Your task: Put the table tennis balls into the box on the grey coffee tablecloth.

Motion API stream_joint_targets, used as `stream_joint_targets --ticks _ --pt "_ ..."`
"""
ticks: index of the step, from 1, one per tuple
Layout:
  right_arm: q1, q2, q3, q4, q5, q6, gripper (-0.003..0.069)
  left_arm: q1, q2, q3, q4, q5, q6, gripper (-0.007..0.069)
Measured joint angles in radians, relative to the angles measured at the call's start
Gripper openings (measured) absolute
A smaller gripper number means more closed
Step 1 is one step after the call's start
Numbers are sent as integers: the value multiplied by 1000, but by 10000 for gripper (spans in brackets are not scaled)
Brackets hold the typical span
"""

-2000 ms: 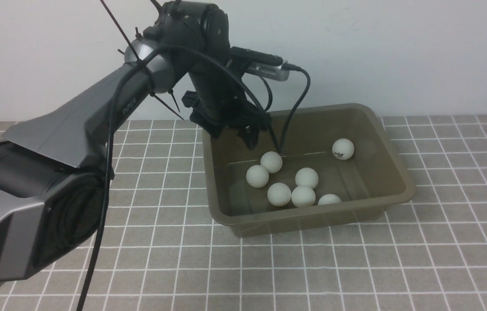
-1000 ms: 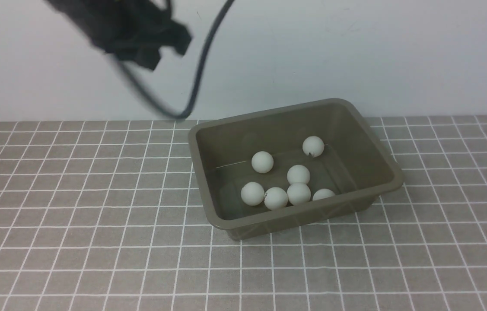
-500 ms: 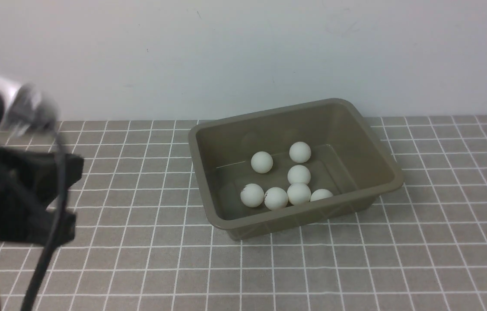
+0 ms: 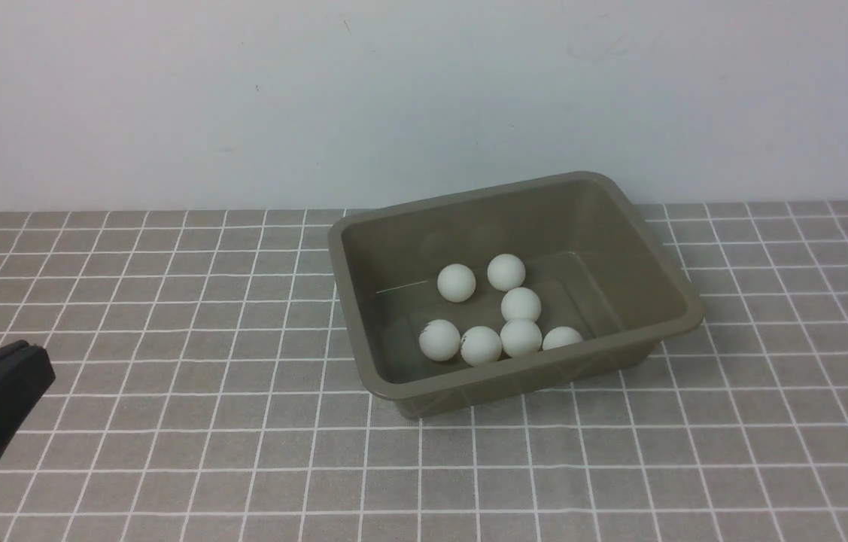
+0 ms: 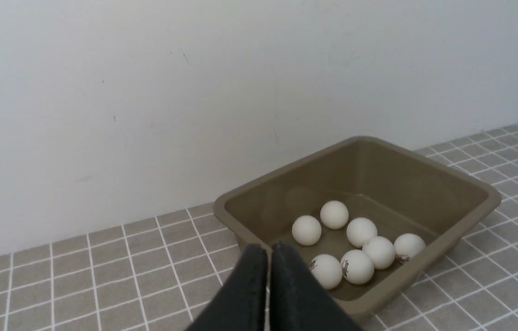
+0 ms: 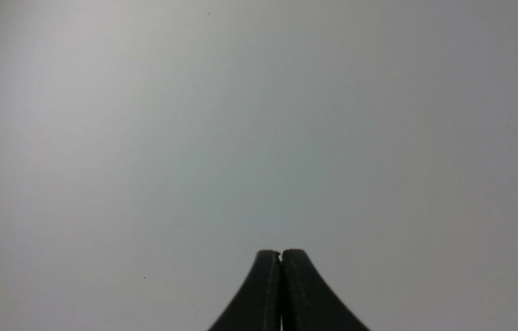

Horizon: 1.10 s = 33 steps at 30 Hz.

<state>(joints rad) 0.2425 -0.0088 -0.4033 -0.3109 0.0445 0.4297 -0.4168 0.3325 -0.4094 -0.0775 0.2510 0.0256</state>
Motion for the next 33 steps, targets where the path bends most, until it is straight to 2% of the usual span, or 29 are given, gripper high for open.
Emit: stream_joint_targets --ticks 16,18,25,28,31,33 --pt "0 0 0 0 -3 0 -14 8 -19 31 5 -5 25 -5" --pt "0 0 0 0 -3 0 -14 47 -64 85 7 -11 49 -5" --pt "0 0 0 0 -4 0 -14 279 -318 375 5 -17 66 -5" --pt "0 -1 0 0 -9 0 -14 350 -341 434 4 32 70 -5" --pt "0 -1 0 0 -12 0 -14 381 -343 437 3 114 75 -5" --pt "0 -1 0 0 -12 0 -14 386 -343 437 3 114 76 -5"
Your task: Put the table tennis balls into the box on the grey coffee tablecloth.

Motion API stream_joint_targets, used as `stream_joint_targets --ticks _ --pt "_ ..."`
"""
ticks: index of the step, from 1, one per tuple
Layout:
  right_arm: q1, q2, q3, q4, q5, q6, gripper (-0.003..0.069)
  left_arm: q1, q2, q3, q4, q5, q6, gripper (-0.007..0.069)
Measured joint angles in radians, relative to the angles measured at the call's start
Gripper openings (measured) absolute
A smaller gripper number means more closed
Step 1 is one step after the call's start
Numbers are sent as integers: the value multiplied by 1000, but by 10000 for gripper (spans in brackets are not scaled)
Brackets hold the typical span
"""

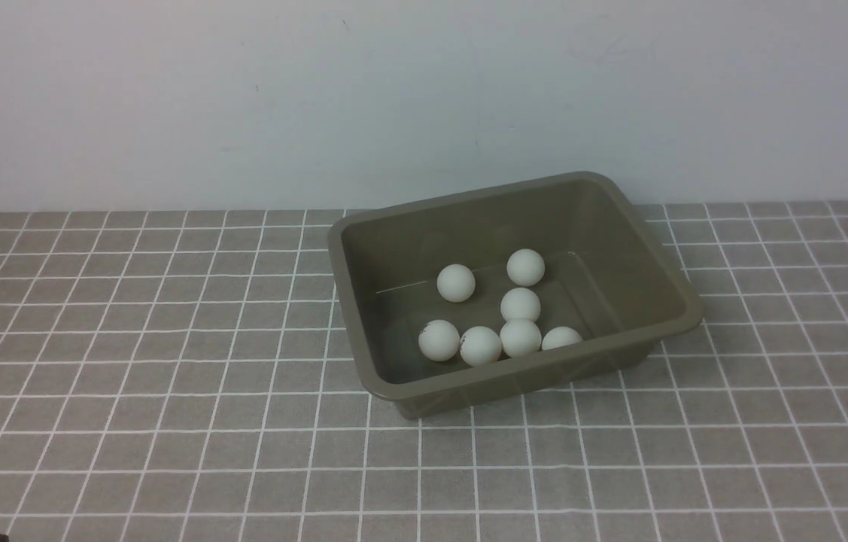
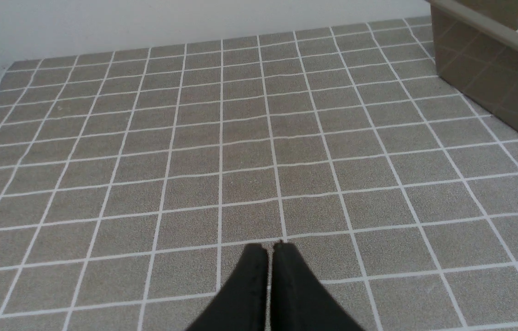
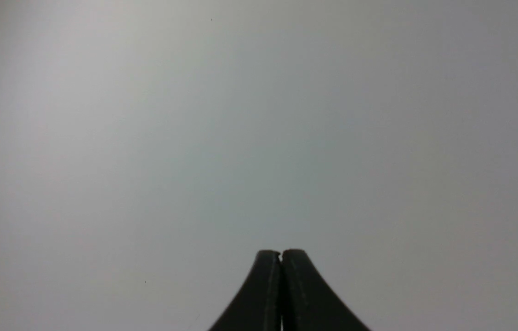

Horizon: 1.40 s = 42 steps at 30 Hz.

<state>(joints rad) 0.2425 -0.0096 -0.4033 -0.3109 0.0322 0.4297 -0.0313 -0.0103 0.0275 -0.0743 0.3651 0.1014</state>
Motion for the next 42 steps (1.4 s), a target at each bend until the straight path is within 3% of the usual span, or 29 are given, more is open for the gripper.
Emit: stream_joint_targets --ticks 29,31,37,42 --pt "0 0 5 9 11 14 -14 0 0 0 -2 2 3 -5" --pt "0 0 24 59 36 -22 -14 0 0 0 -2 2 3 -5" --pt "0 0 181 287 203 -295 -14 0 0 0 -2 2 3 -5" --pt "0 1 285 326 248 -374 -14 1 0 0 -2 2 3 -5"
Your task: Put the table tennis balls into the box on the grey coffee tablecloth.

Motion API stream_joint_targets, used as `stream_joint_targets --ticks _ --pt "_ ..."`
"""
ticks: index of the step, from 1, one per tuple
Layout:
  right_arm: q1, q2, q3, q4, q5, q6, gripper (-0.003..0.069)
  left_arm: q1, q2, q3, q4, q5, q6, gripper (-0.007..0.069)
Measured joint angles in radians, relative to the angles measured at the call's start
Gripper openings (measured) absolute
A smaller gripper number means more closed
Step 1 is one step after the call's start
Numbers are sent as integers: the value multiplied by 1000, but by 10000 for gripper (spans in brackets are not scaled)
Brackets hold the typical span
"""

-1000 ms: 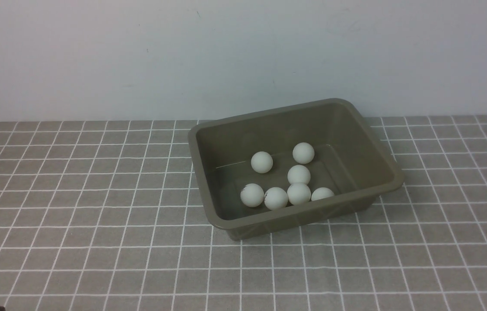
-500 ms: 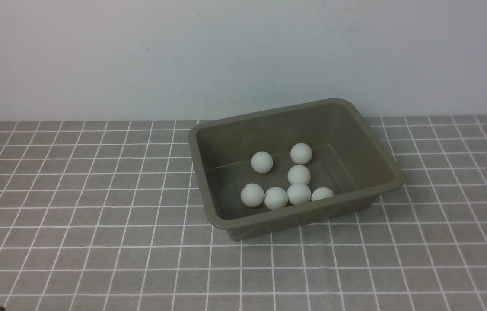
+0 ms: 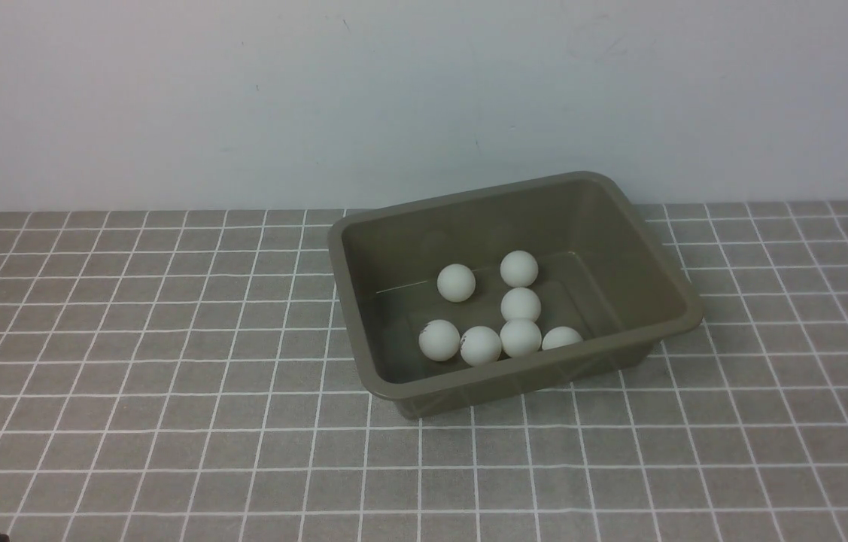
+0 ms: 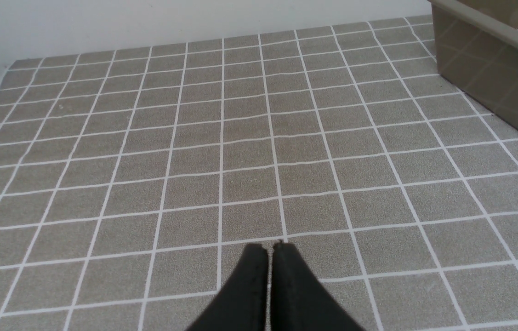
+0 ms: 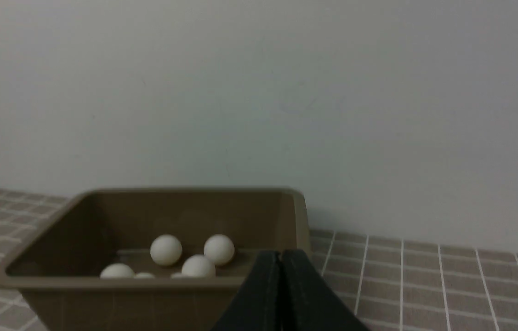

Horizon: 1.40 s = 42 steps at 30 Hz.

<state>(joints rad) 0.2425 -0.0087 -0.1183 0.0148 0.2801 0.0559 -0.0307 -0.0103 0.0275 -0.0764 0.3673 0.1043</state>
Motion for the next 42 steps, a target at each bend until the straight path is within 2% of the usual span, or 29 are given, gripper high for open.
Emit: stream_joint_targets --ticks 5,11,13,42 --pt "-32 -3 93 -9 22 -10 -14 0 -1 0 0 0 0 -5" --pt "-204 -3 141 -15 92 -10 -14 0 -1 0 0 1 0 -5" --pt "-229 -3 141 -15 93 -10 -14 1 -1 0 0 1 0 -5" --pt "-234 -3 141 -15 93 -10 -14 1 -1 0 0 1 0 -5"
